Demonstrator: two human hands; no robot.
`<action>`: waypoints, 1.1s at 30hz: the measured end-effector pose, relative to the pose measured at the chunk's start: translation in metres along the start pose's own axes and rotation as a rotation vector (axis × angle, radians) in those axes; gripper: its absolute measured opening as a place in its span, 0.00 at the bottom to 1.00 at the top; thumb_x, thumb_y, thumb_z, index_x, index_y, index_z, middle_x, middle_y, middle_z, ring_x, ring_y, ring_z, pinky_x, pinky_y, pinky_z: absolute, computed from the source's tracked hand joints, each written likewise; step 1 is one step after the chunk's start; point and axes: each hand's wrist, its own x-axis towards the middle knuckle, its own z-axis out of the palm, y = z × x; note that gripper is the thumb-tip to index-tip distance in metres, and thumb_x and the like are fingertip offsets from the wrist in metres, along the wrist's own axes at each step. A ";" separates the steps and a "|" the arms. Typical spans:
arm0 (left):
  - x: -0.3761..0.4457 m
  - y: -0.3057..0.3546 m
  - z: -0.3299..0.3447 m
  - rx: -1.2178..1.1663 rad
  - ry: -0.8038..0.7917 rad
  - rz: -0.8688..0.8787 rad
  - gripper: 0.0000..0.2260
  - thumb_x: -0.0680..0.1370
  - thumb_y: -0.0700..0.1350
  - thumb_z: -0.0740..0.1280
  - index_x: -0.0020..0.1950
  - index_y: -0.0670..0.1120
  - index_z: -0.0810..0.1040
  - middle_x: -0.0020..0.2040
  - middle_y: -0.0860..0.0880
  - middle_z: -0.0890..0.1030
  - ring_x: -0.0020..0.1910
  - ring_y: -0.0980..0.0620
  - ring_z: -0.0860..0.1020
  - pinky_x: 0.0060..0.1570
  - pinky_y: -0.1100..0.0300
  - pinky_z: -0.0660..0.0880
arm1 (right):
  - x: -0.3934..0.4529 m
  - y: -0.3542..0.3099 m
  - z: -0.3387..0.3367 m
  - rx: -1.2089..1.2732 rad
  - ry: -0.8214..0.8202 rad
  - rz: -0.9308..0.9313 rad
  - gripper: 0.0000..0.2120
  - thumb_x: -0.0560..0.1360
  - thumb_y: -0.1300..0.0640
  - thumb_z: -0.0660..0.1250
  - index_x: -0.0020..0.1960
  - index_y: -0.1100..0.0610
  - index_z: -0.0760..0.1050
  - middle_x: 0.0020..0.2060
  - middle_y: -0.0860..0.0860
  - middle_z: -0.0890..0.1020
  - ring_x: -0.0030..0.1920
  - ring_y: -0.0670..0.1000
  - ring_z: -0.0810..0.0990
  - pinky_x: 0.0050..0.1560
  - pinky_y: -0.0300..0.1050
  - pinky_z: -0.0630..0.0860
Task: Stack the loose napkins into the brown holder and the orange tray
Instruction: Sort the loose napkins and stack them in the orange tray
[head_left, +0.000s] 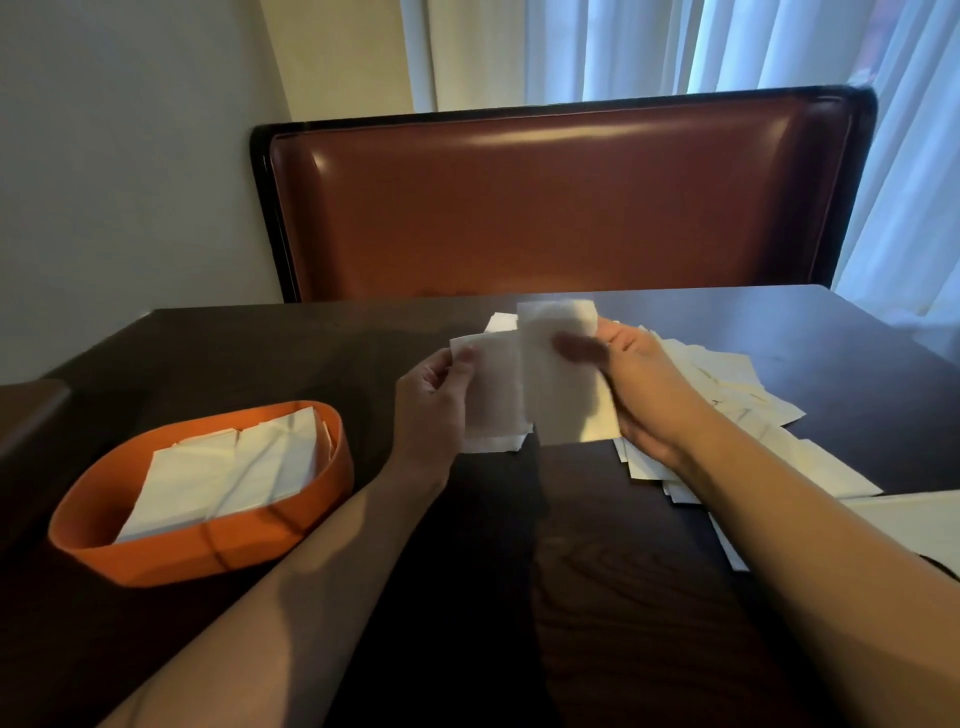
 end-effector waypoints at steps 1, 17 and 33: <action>-0.001 0.001 0.000 -0.037 -0.012 -0.043 0.10 0.82 0.50 0.63 0.45 0.54 0.82 0.42 0.57 0.83 0.48 0.54 0.80 0.55 0.44 0.79 | 0.000 0.005 0.004 -0.011 -0.002 -0.012 0.12 0.77 0.60 0.68 0.60 0.62 0.80 0.50 0.58 0.85 0.48 0.54 0.85 0.47 0.49 0.83; 0.000 -0.003 0.001 -0.342 -0.173 -0.273 0.22 0.79 0.56 0.62 0.61 0.39 0.79 0.56 0.36 0.82 0.54 0.39 0.82 0.53 0.43 0.80 | 0.013 0.041 0.030 -0.375 0.268 -0.104 0.12 0.68 0.57 0.79 0.43 0.60 0.78 0.37 0.52 0.81 0.37 0.48 0.80 0.39 0.46 0.80; 0.003 -0.009 -0.001 -0.405 -0.175 -0.336 0.16 0.83 0.49 0.59 0.61 0.40 0.80 0.57 0.37 0.82 0.51 0.45 0.82 0.45 0.52 0.80 | 0.014 0.048 0.027 -0.914 0.264 -0.695 0.12 0.70 0.58 0.74 0.52 0.56 0.80 0.52 0.49 0.72 0.53 0.48 0.74 0.46 0.40 0.77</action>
